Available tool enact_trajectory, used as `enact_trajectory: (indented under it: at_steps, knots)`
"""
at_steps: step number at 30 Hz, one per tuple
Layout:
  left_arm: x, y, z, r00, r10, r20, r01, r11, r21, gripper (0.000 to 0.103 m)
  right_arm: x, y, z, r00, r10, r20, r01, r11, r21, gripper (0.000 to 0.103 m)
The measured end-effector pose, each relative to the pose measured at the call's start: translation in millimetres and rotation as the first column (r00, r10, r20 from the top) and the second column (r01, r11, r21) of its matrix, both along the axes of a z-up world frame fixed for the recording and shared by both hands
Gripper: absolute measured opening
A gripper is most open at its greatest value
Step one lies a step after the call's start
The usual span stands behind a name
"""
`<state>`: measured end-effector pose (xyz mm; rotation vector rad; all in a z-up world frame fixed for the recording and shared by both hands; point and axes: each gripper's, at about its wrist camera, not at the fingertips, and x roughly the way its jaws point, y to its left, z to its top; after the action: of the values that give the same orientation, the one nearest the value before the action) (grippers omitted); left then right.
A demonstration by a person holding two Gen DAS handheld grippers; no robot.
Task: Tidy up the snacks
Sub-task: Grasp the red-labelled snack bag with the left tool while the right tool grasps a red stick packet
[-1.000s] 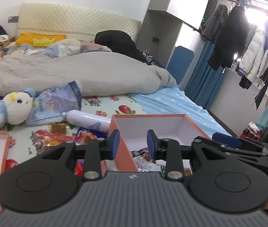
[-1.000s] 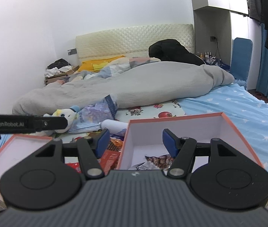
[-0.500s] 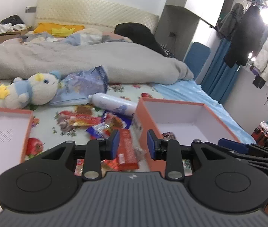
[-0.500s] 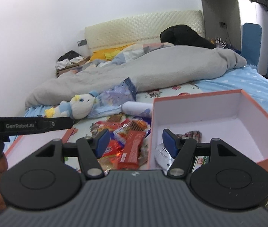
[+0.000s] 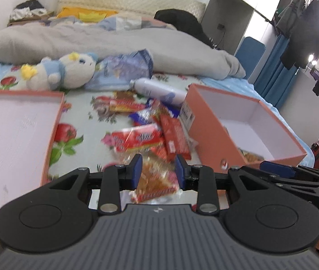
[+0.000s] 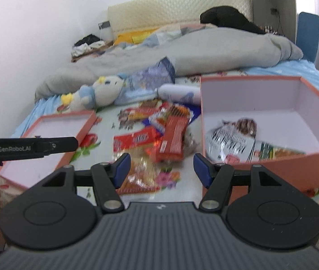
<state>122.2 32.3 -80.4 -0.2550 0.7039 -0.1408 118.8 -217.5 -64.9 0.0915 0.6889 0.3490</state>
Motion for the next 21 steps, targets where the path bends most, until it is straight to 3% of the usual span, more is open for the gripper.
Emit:
enact_trajectory:
  at_steps: [7, 9, 11, 21]
  knots:
    - [-15.4, 4.1, -20.8, 0.999, 0.022, -0.034, -0.022, 1.000, 0.003, 0.037, -9.2, 4.9, -16.8, 1.000, -0.008, -0.022, 0.008, 1.000, -0.021, 0.064]
    - [-15.0, 5.2, -29.1, 0.998, 0.026, -0.057, -0.026, 1.000, 0.002, 0.042, -8.2, 5.9, -20.2, 1.000, -0.009, -0.030, 0.008, 1.000, -0.028, 0.064]
    - [-13.1, 5.6, -39.6, 0.997, 0.016, -0.077, -0.016, 1.000, -0.004, 0.055, -6.7, 7.5, -22.6, 0.999, -0.007, -0.035, 0.006, 0.999, -0.031, 0.064]
    - [16.0, 12.6, -80.8, 0.991, 0.026, -0.130, -0.027, 1.000, -0.007, 0.059, 9.0, 18.5, -35.1, 0.999, 0.002, -0.036, -0.003, 0.999, -0.046, 0.064]
